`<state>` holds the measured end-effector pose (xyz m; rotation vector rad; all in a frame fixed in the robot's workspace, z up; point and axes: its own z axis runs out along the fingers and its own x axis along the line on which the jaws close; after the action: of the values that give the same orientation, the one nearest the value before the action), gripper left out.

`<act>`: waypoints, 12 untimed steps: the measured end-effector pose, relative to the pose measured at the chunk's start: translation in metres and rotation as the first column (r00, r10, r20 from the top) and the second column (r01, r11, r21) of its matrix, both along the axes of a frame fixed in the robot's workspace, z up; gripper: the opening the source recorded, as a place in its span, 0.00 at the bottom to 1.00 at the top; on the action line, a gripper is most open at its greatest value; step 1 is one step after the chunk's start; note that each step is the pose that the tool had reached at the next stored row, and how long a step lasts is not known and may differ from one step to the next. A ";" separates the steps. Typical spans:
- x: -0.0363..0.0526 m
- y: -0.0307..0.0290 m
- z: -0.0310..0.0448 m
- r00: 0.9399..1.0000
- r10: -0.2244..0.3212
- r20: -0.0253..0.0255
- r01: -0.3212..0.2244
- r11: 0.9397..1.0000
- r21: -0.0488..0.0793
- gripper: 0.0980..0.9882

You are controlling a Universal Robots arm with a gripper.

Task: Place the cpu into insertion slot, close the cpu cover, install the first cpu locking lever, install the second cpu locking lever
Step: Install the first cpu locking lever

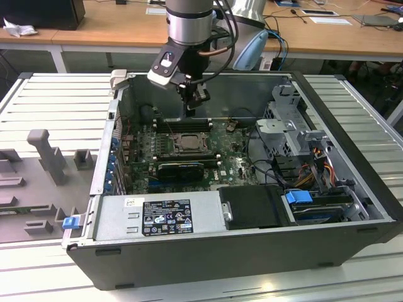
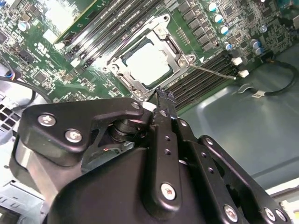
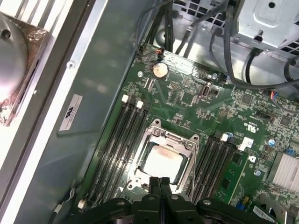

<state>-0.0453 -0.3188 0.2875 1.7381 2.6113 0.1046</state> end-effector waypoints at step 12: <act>0.0000 0.0000 0.0000 0.989 0.150 0.000 -0.150 0.989 0.000 0.01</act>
<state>-0.0453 -0.3188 0.2875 1.5388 2.7393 0.1048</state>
